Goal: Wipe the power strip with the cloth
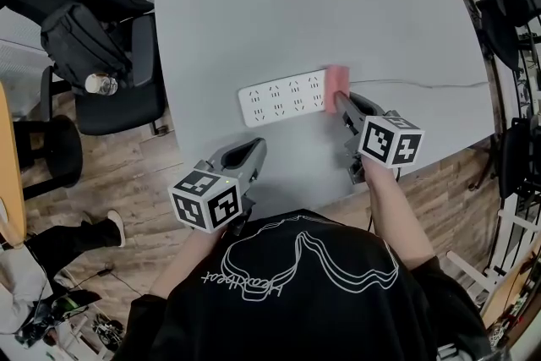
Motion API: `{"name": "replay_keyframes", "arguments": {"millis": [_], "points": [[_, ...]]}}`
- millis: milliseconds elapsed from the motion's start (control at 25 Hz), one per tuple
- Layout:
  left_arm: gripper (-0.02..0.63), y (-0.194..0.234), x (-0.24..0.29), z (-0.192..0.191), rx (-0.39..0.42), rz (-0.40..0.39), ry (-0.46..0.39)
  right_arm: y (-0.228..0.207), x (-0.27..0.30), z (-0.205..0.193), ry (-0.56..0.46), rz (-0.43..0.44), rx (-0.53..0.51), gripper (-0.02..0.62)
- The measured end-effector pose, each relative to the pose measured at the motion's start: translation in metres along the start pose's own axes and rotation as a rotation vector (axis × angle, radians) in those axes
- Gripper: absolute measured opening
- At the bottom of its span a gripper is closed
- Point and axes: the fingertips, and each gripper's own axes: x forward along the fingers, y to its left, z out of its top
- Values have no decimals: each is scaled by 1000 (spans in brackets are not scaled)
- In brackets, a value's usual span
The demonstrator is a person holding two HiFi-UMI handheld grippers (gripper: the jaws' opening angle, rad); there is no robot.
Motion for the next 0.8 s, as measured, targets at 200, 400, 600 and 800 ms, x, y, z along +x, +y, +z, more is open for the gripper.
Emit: {"name": "replay_keyframes", "arguments": {"millis": [200, 400, 600, 800], "points": [[12, -9, 6, 0, 7, -8, 3, -15, -9, 2, -13, -15, 15, 40], [12, -9, 7, -2, 5, -5, 3, -19, -9, 3, -17, -19, 11, 40], [12, -12, 8, -3, -2, -1, -8, -20, -13, 5, -4, -21, -3, 40], [12, -7, 1, 2, -4, 6, -28, -1, -16, 21, -36, 14, -11, 40]]}}
